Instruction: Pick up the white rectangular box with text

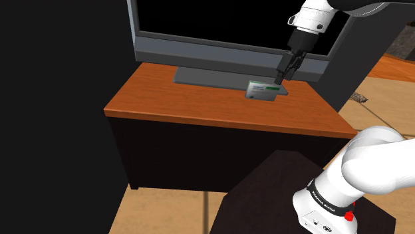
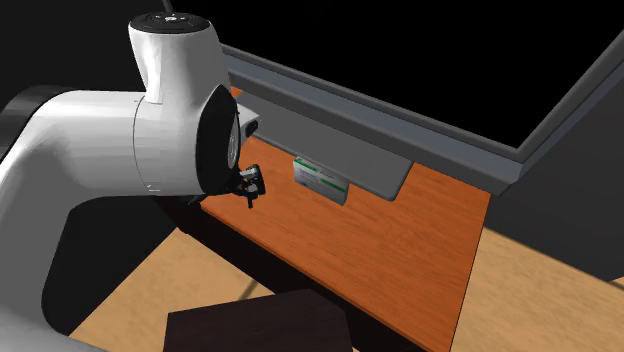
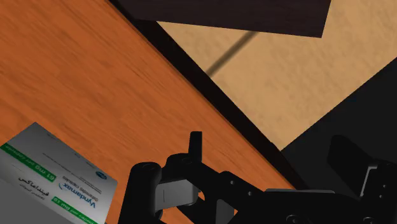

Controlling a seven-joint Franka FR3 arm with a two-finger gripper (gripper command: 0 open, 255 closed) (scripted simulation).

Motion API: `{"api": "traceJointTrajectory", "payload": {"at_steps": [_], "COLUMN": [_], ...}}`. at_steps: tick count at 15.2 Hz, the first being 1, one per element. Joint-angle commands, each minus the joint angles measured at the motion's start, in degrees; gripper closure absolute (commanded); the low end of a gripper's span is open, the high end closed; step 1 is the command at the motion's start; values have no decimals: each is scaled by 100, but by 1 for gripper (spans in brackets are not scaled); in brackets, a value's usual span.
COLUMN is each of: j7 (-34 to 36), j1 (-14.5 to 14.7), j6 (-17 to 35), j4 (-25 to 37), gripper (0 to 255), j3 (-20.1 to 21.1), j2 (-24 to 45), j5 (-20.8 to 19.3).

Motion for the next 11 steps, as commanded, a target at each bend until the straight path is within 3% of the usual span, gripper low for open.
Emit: {"api": "traceJointTrajectory", "payload": {"at_steps": [1,11], "j7": [0,-2740], "j1": [0,185], "j6": [0,1265], "j4": [0,32], "gripper": [0,0], "j3": [0,-1285], "j2": [0,1153], "j5": [0,-886]}}
